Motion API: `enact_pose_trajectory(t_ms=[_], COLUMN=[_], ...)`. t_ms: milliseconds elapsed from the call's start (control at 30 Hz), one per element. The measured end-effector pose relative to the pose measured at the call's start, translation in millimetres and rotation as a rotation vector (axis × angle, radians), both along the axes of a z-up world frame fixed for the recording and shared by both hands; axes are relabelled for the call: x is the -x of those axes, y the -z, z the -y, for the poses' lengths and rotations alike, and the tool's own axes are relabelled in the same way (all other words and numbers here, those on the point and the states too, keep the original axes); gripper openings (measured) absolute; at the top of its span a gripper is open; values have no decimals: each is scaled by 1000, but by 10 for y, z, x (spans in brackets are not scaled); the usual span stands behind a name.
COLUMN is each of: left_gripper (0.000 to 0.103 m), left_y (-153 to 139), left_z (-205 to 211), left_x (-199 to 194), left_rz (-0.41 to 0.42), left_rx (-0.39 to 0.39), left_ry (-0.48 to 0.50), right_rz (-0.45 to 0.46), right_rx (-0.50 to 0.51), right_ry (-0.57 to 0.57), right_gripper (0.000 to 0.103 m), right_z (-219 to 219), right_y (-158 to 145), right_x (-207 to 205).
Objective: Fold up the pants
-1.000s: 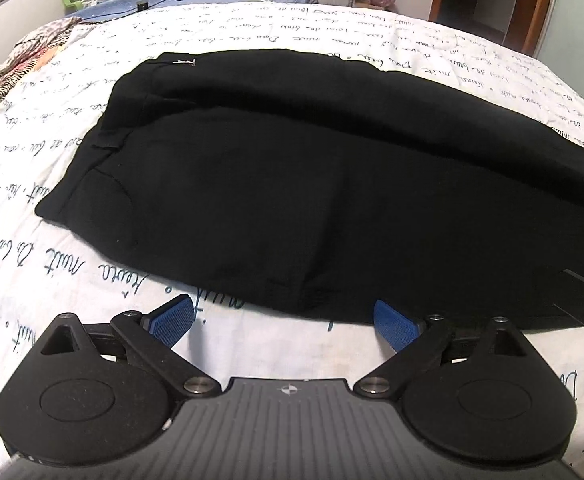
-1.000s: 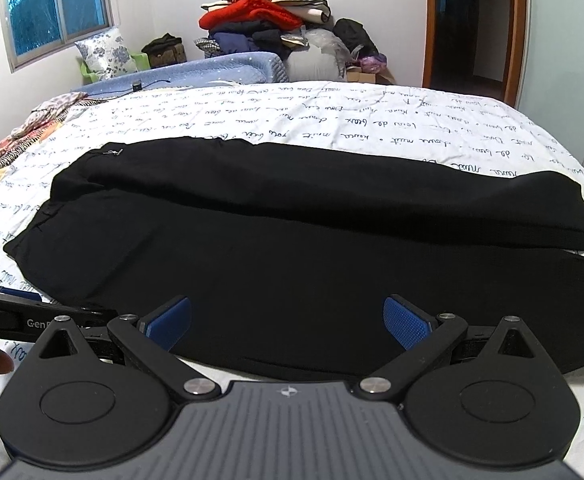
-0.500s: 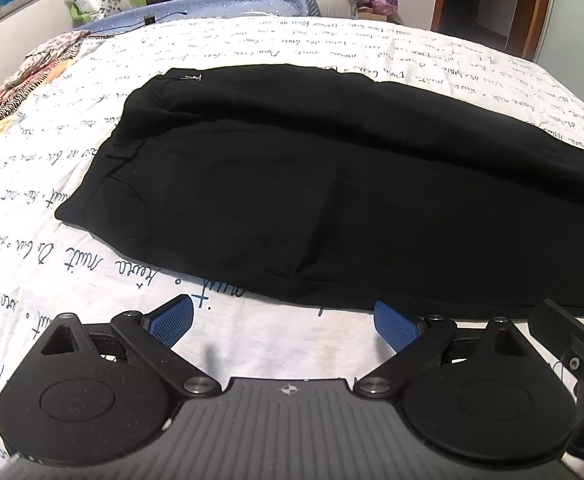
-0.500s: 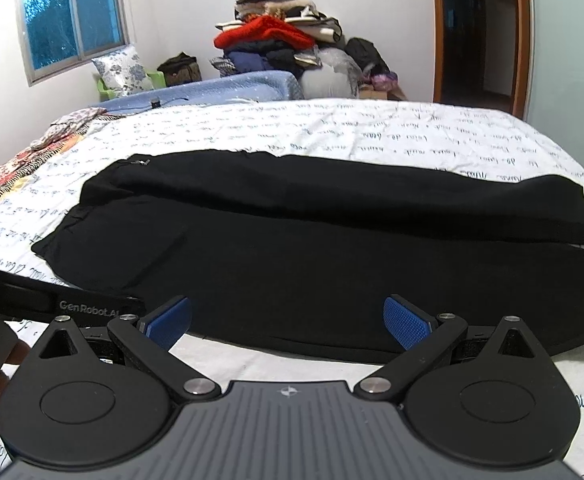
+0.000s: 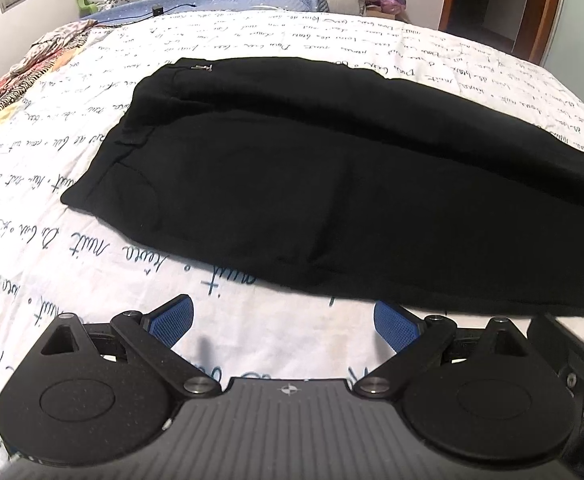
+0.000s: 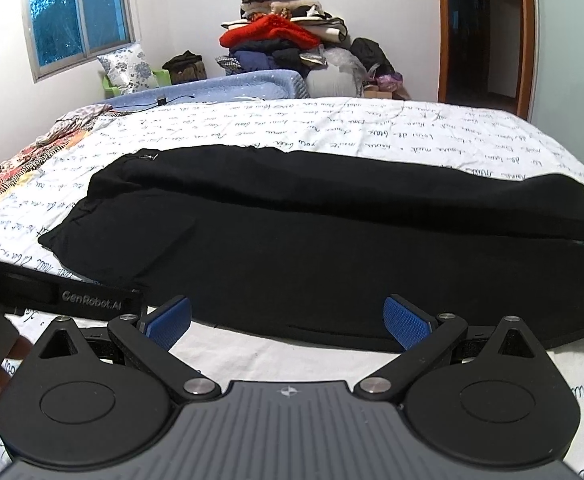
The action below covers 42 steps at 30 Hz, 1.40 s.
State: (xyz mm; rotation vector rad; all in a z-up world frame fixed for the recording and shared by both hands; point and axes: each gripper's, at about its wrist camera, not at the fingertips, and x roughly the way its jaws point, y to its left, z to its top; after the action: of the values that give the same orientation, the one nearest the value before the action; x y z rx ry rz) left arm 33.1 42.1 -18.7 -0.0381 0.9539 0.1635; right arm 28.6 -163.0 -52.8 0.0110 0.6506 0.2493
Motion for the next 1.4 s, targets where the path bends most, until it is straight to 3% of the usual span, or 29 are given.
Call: enact_pose_trajectory(t_ms=[767,1033,1233,1333,1400], left_gripper=[99,100,98,99,99], left_y=[209,226,16,-264,-486], left_z=[-292,-359,-460,-659,-875], left_x=[-138,-38,-7,-152,-330], left_rz=[-38,-56,-24,55,125], left_rx=[78,39,-30,-12,54], left_ry=[-30,-8,16,14,20], right_rz=[-46,-33,38,51,51], right_rx=[97,95,16,-6,-8], right_ry=[8,9,21,4,-30], right_gripper=[103,103,103,103,103], right_z=[-152,-230,-169,-57,22], right_y=[107,121,55,52,73], right_x=[-107,-128,-21,76,119])
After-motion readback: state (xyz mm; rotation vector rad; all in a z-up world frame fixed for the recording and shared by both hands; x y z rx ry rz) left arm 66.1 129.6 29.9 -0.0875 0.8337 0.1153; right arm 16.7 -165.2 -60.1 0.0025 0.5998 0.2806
